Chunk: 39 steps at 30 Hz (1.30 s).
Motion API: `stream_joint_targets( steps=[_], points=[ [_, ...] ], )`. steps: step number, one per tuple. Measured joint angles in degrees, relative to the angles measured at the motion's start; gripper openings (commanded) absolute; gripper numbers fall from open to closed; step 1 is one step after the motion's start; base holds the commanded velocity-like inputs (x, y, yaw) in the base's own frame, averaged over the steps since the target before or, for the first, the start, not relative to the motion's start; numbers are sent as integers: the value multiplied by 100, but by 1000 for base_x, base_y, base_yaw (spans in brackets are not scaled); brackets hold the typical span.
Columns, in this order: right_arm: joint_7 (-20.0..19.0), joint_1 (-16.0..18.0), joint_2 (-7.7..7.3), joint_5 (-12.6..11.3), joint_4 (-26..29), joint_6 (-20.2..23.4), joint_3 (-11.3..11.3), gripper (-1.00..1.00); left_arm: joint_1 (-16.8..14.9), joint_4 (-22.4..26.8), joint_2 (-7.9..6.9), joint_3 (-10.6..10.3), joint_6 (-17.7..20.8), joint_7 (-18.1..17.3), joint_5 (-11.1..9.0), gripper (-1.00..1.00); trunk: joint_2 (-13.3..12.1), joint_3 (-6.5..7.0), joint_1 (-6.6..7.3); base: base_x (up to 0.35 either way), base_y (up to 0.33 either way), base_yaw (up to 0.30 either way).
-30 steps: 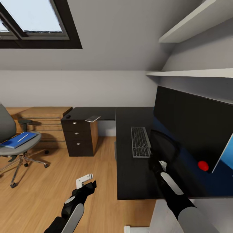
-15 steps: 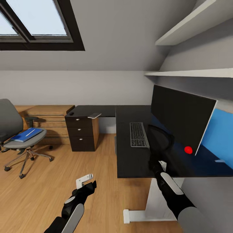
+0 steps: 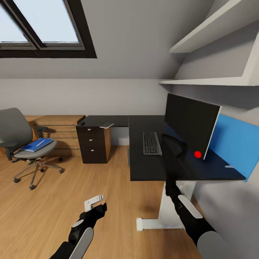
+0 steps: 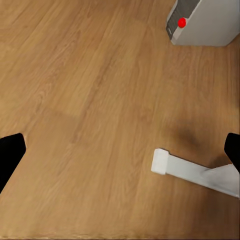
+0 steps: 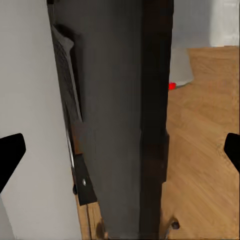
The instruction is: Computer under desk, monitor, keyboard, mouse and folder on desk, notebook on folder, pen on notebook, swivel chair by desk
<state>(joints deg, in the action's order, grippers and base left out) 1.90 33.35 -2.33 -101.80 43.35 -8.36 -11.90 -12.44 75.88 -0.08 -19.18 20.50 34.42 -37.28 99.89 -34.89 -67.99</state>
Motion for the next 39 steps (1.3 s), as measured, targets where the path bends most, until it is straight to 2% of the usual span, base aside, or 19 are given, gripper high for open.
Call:
stream_joint_targets(
  steps=[4, 6, 9, 12, 16, 17, 20, 23, 25, 27, 30, 32, 34, 36, 39],
  points=[
    [147, 0, 24, 3, -155, -12, 1, 100, 0, -32, 0, 2, 0, -3, 2, 100, 0, 0, 0, -332, 0, 0],
    [360, 2, 42, 8, -180, -18, 1, 100, 0, -34, 2, -13, -4, -2, 17, 100, 0, 0, 0, -301, 0, 0],
    [710, 7, 54, 12, -208, -38, -1, 100, 0, -9, 15, -158, -14, -3, 51, 100, 0, 0, 2, -118, 0, 0],
    [796, 9, 62, 14, -252, -56, 0, 100, 0, 13, 8, -257, -17, 1, 59, 100, -38, 18, 24, -39, 0, 0],
    [859, 9, 79, 24, -413, -64, -25, 100, 0, 75, -12, -280, -7, 3, 37, 100, -199, 90, 113, -9, 0, 0],
    [870, 9, 97, 74, -508, -73, -90, 100, 1, 21, -22, -278, -3, 2, 27, 100, -239, 107, 135, -3, 0, 0],
    [857, 8, 163, 550, -1147, -164, -594, 100, 1, -363, -64, -271, -2, -2, 24, 100, -359, 161, 201, -2, 0, 0],
    [835, 5, 217, 1567, -1845, -651, -1383, 100, 2, -878, -84, -271, -11, -1, 22, 100, -480, 215, 266, 0, 0, 0],
    [829, -6, 292, 2191, -2302, -1186, -1671, 100, 5, -1302, -88, -272, -25, -8, 20, 100, -560, 250, 310, 0, 0, 0],
    [823, -13, 408, 2571, -3003, -1729, -1783, 100, 7, -1736, -89, -271, -43, -37, 16, 100, -640, 286, 354, 0, 0, 0],
    [812, -19, 517, 2775, -3933, -2236, -1840, 100, 79, -2334, -94, -268, -187, -43, 11, 100, -760, 340, 420, 0, 0, 0],
    [825, -29, 536, 2859, -4231, -2296, -1870, 100, 185, -2780, -91, -278, -639, -66, 25, 100, -840, 376, 464, 0, 0, 0],
    [821, -90, 516, 3064, -4351, -2305, -1890, 100, 285, -3171, -90, -316, -1363, -189, 22, 100, -921, 412, 508, 0, 0, 0],
    [765, -319, 491, 3548, -4398, -2317, -1939, 100, 341, -3580, -88, -376, -2008, -443, 49, 100, -1001, 447, 552, 0, 0, 0],
    [708, -679, 490, 4778, -4421, -2328, -2035, 100, 370, -4106, -76, -437, -2550, -801, 155, 100, -1121, 502, 618, 0, 0, 0]
  ],
)
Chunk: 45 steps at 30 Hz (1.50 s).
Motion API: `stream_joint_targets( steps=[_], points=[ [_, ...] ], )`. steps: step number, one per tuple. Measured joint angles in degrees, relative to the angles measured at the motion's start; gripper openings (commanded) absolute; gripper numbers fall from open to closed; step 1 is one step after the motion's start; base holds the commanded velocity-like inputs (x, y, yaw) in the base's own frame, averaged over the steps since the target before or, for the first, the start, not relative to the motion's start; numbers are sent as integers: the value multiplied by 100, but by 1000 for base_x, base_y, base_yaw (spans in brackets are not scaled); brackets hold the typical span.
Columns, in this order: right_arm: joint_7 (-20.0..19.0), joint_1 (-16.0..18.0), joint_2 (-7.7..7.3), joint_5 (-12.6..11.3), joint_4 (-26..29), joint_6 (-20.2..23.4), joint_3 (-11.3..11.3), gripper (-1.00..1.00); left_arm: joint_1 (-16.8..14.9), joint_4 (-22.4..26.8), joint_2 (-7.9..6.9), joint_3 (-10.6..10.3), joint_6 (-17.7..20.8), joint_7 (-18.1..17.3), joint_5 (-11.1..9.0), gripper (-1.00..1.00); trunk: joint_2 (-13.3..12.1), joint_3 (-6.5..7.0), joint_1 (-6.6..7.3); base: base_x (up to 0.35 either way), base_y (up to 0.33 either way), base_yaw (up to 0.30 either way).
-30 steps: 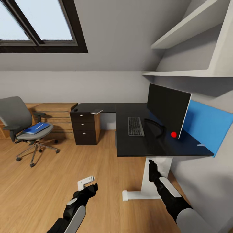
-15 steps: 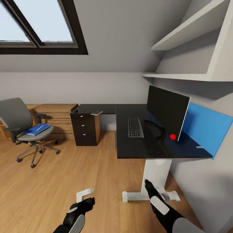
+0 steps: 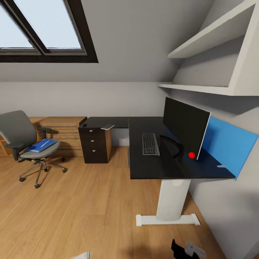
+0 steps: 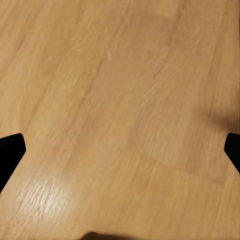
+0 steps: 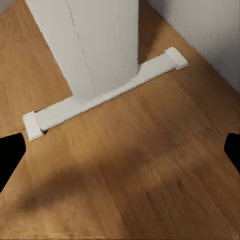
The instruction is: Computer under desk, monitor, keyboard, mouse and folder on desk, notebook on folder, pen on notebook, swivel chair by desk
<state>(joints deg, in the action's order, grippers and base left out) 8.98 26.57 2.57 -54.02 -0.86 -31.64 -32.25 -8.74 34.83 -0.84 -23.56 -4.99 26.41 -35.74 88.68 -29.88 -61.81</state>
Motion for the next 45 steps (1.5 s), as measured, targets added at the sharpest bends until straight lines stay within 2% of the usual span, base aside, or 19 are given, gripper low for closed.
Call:
stream_joint_targets(
  steps=[1, 2, 6, 9, 11, 16, 17, 18, 21, 26, 34, 45],
  points=[
    [-2, -31, 2, 219, -2, 7, -6, 100, 2, -58, 3, -19, -50, -34, 24, 100, -1, 1, 1, 0, 0, 0],
    [-8, -99, 10, 818, -6, 25, -19, 100, 7, -184, 4, -88, -161, -105, 110, 100, -2, 1, 1, 0, 0, 0],
    [-15, -138, 19, 1190, -9, 35, -22, 100, 9, -319, -3, -140, -228, -141, 164, 100, -2, 1, 1, 0, 0, 0],
    [-19, -145, 24, 1255, -7, 36, -23, 100, 9, -427, -1, -143, -258, -144, 163, 100, -2, 1, 1, 0, 15, 0],
    [-29, -148, 29, 1301, -6, 31, -31, 100, 9, -532, 4, -133, -428, -142, 156, 100, -2, 1, 0, -53, 197, 0],
    [-34, -149, 40, 1312, -9, 27, -32, 100, 9, -559, 13, -146, -559, -140, 161, 100, -2, 1, 1, -49, 279, 0],
    [-41, -157, 170, 1325, -9, 3, -51, 100, 10, -788, 23, -158, -571, -139, 160, 100, -2, 1, 1, 35, 317, 0],
    [-41, -157, 190, 1313, -9, -2, -29, 100, 9, -815, 25, -161, -570, -139, 167, 100, -2, 1, 1, 81, 311, 0],
    [-37, -156, 231, 1254, 41, -8, -28, 100, 10, -853, 36, -165, -561, -138, 167, 100, -2, 1, 4, 261, 238, 275],
    [-37, -155, 233, 1299, 49, -26, -31, 100, 10, -854, 37, -153, -563, -139, 155, 100, -1, 1, 4, 243, 179, 283],
    [-35, -155, 233, 1318, 46, -27, -39, 100, 10, -855, 37, -126, -580, -135, 140, 100, -1, 1, 1, 32, 20, 284],
    [-35, -155, 270, 1335, 42, -26, -51, 100, 10, -855, 37, -119, -574, -132, 135, 100, -441, 198, 245, 218, 1, 284]
  ],
)
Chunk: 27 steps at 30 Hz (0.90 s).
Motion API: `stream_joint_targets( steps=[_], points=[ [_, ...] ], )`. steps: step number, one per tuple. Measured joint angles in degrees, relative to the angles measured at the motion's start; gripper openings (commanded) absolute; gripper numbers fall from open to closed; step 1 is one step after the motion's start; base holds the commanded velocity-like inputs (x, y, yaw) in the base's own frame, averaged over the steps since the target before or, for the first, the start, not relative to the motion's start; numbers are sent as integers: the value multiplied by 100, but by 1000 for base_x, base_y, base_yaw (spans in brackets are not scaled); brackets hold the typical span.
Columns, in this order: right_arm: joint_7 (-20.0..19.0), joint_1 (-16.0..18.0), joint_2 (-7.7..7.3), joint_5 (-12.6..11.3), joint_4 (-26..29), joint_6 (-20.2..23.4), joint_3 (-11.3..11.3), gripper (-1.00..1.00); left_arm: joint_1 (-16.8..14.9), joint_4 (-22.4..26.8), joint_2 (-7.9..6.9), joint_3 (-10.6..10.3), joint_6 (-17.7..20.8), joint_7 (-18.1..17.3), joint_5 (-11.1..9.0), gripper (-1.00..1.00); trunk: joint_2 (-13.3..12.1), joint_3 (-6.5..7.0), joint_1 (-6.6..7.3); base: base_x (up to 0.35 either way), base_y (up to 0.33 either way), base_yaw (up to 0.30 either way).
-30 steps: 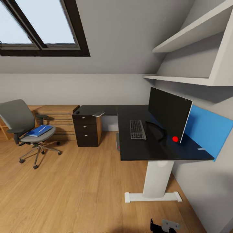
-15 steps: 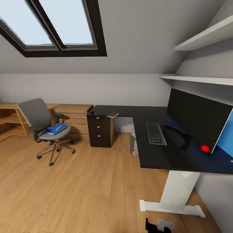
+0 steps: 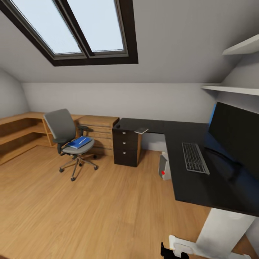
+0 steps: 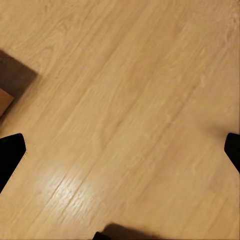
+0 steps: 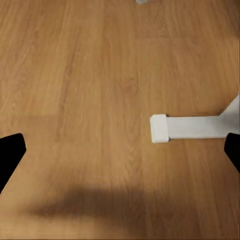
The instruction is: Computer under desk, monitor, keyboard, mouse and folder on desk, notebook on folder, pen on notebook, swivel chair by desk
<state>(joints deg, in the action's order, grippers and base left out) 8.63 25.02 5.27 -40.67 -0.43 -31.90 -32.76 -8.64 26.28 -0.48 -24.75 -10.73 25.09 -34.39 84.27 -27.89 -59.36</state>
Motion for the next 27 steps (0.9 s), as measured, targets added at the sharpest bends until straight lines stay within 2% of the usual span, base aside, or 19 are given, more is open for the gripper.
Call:
stream_joint_targets(
  steps=[21, 27],
  points=[
    [1, 0, 42, 3, -12, 1, 5, 100, 0, -39, 0, -6, 33, -6, 0, 100, -843, 377, 462, 321, 0, 284],
    [1, -1, 37, 3, -16, -1, 9, 100, 0, -142, 51, -16, 57, -11, 9, 100, -1083, 485, 593, 322, 0, 114]
  ],
)
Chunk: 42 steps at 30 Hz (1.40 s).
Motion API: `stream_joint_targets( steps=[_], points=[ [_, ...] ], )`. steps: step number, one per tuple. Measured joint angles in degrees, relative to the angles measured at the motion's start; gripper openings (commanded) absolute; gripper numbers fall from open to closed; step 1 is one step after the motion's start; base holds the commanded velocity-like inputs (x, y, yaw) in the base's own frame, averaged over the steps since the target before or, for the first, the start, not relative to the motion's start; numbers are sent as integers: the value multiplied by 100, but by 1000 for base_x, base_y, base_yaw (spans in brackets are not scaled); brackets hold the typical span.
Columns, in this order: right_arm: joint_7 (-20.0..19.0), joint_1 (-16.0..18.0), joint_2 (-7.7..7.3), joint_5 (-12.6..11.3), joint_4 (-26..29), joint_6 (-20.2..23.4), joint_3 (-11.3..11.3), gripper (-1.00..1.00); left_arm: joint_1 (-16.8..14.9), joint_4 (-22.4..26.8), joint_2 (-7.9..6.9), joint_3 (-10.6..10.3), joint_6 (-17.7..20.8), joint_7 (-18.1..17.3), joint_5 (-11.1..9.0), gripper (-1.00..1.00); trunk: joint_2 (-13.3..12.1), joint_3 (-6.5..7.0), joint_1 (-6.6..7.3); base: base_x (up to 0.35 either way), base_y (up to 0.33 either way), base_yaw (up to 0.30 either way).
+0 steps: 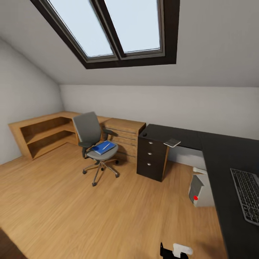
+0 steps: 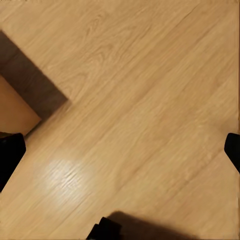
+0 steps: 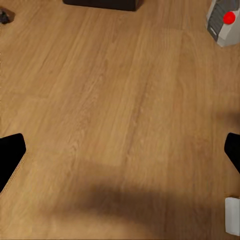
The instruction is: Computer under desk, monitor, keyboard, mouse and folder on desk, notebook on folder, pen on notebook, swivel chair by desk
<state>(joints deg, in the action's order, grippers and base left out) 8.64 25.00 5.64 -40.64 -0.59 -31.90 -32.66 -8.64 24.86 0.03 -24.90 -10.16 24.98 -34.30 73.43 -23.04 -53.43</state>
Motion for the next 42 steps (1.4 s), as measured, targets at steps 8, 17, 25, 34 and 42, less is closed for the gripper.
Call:
stream_joint_targets(
  steps=[8, 17, 25, 34, 42],
  points=[
    [0, 0, -5, 0, -4, 0, 0, 100, 0, -113, 53, -9, 3, -8, 9, 100, -321, 144, 176, 322, 0, 7],
    [-1, 0, -5, 0, -4, 0, 1, 100, 0, -121, 63, -10, 3, -9, 17, 100, -682, 306, 374, 327, 0, 0],
    [-8, 0, -12, 0, -4, 0, 1, 100, 0, -121, 63, -10, 3, -9, 18, 100, -1003, 449, 549, 332, 0, 0],
    [-8, 0, -14, 0, -4, 0, 7, 100, 0, -121, 63, -10, 3, -8, 17, 100, -1364, 611, 747, 333, 0, 0],
    [-19, 1, -36, -6, 48, -274, -2, 100, 5, -36, 32, -2, 0, -4, 19, 100, -1686, 755, 923, 333, 0, 0]
  ],
)
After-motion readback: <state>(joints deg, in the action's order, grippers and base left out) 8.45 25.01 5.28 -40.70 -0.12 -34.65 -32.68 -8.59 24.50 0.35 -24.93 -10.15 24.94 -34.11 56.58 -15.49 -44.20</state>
